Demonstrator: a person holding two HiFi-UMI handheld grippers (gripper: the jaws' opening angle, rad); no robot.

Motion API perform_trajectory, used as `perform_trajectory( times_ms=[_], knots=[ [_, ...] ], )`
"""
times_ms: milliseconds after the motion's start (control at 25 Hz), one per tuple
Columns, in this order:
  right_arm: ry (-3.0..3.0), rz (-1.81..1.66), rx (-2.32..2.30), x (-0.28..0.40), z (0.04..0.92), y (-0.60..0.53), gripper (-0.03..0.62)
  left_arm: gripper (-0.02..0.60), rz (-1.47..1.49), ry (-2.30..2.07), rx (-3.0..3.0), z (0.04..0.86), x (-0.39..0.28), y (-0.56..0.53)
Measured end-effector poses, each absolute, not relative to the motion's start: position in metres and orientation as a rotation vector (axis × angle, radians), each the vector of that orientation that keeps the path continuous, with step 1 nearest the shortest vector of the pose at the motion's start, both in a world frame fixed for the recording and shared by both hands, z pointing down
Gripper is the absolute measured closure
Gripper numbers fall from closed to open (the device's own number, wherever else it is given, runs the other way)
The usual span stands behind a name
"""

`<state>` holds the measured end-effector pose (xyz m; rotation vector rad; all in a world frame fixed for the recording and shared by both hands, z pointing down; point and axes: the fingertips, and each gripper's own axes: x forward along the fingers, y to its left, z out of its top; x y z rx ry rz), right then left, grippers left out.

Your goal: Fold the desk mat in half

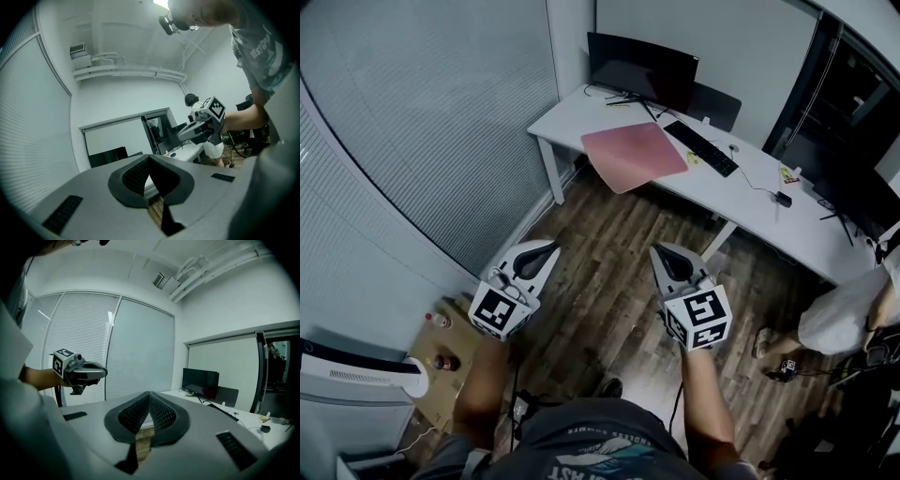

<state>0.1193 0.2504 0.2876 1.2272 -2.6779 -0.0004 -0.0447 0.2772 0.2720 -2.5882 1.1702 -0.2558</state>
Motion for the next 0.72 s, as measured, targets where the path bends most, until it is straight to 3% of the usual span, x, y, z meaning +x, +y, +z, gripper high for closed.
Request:
perform_trajectory(
  times_ms=[720],
  knots=[
    [-2.535, 0.038, 1.365, 0.127, 0.311, 0.127, 0.572, 0.565, -0.161, 0.995, -2.668, 0.287, -0.033, 0.114]
  ],
)
